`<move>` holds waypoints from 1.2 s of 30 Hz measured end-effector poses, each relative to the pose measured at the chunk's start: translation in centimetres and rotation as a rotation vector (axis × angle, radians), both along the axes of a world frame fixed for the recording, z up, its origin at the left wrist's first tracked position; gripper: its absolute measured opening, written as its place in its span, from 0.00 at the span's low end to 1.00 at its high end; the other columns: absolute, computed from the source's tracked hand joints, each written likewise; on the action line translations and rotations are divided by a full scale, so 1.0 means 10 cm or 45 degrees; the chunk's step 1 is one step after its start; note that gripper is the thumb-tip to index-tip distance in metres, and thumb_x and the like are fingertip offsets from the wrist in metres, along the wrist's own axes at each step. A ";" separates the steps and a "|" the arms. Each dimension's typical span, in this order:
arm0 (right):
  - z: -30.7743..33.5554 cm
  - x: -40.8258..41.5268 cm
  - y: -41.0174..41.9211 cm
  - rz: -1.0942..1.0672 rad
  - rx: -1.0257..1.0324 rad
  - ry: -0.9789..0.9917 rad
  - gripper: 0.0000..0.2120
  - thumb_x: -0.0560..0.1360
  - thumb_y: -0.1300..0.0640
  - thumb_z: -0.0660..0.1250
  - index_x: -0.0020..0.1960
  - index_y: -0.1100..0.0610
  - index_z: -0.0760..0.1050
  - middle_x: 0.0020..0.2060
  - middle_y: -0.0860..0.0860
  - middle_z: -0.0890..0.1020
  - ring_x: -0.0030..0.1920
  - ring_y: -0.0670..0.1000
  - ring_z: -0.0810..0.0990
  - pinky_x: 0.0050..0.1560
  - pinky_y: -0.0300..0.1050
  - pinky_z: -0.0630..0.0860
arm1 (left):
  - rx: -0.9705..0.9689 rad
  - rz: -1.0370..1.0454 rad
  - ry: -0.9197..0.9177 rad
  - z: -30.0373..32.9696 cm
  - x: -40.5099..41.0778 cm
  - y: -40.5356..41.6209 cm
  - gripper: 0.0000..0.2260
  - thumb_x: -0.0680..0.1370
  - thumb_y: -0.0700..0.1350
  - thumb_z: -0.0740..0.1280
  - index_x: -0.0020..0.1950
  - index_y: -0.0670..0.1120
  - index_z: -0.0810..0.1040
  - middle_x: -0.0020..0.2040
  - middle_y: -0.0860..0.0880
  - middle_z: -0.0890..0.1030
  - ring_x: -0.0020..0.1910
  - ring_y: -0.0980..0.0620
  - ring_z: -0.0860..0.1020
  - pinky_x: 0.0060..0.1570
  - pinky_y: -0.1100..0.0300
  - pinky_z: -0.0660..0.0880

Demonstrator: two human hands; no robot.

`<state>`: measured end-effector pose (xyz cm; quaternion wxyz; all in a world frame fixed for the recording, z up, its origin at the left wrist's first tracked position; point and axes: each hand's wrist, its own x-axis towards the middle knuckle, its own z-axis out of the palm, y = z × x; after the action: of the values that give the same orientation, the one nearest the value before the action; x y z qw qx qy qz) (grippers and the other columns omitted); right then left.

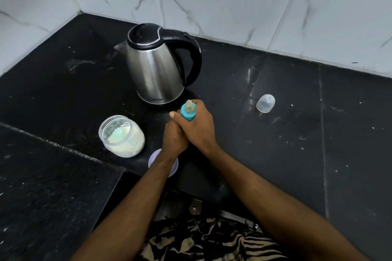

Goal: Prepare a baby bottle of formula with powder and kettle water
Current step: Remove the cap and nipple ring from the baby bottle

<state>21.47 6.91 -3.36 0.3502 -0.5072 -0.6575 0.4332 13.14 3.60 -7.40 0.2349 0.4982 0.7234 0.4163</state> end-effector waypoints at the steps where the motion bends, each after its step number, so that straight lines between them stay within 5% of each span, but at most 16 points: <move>1: -0.01 -0.02 0.02 -0.014 0.010 0.006 0.23 0.68 0.44 0.78 0.57 0.53 0.74 0.47 0.45 0.82 0.48 0.46 0.82 0.54 0.53 0.80 | -0.011 -0.007 -0.010 0.00 -0.02 0.01 0.14 0.77 0.41 0.72 0.62 0.42 0.79 0.56 0.46 0.83 0.56 0.48 0.82 0.54 0.61 0.77; 5: -0.05 -0.03 0.09 0.040 0.054 0.071 0.18 0.69 0.50 0.78 0.55 0.55 0.78 0.43 0.43 0.83 0.46 0.45 0.83 0.53 0.50 0.81 | -0.080 -0.069 -0.074 0.00 -0.12 0.04 0.17 0.75 0.39 0.73 0.63 0.43 0.79 0.56 0.51 0.82 0.56 0.54 0.80 0.49 0.77 0.70; 10: -0.05 0.06 0.31 0.385 -0.028 0.121 0.17 0.68 0.56 0.80 0.54 0.58 0.80 0.59 0.50 0.83 0.63 0.47 0.79 0.69 0.49 0.73 | -0.096 -0.140 -0.164 0.04 -0.14 0.06 0.26 0.72 0.39 0.76 0.68 0.45 0.74 0.56 0.59 0.77 0.56 0.59 0.78 0.56 0.69 0.73; 13: 0.06 0.18 0.50 0.768 -0.131 0.135 0.12 0.68 0.62 0.80 0.47 0.58 0.79 0.57 0.50 0.83 0.64 0.48 0.79 0.68 0.47 0.73 | -0.130 -0.186 -0.266 0.06 -0.19 0.06 0.22 0.69 0.40 0.78 0.61 0.52 0.78 0.52 0.62 0.81 0.54 0.59 0.81 0.53 0.66 0.77; 16: 0.22 0.24 0.67 1.025 -0.250 -0.011 0.16 0.68 0.63 0.79 0.53 0.58 0.80 0.61 0.50 0.81 0.63 0.50 0.80 0.63 0.47 0.78 | -0.146 -0.256 -0.322 0.13 -0.25 0.07 0.19 0.68 0.44 0.79 0.52 0.61 0.78 0.47 0.64 0.83 0.50 0.63 0.82 0.45 0.69 0.78; 20: 0.16 0.26 0.50 0.625 0.041 -0.182 0.28 0.64 0.51 0.83 0.59 0.55 0.75 0.56 0.49 0.78 0.54 0.47 0.78 0.56 0.42 0.76 | -0.151 -0.311 -0.330 0.17 -0.27 0.08 0.22 0.68 0.43 0.79 0.54 0.63 0.77 0.50 0.63 0.83 0.52 0.62 0.82 0.50 0.66 0.79; 25: 0.02 0.21 0.14 0.151 0.255 -0.247 0.29 0.63 0.43 0.81 0.57 0.53 0.75 0.54 0.46 0.74 0.55 0.47 0.73 0.58 0.48 0.73 | -0.156 -0.305 -0.296 0.13 -0.25 0.06 0.22 0.71 0.45 0.77 0.58 0.62 0.75 0.49 0.69 0.81 0.51 0.72 0.78 0.46 0.77 0.73; 36: 0.23 0.40 0.28 0.578 0.072 -0.072 0.32 0.69 0.64 0.77 0.70 0.57 0.70 0.62 0.52 0.78 0.63 0.49 0.76 0.64 0.43 0.74 | -0.166 -0.302 -0.248 0.09 -0.27 0.08 0.26 0.67 0.44 0.80 0.56 0.67 0.74 0.50 0.68 0.81 0.52 0.72 0.78 0.48 0.76 0.73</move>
<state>25.50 9.72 -1.07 0.2393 -0.3482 -0.7761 0.4682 10.48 4.44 -6.48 0.3833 0.5211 0.6587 0.3843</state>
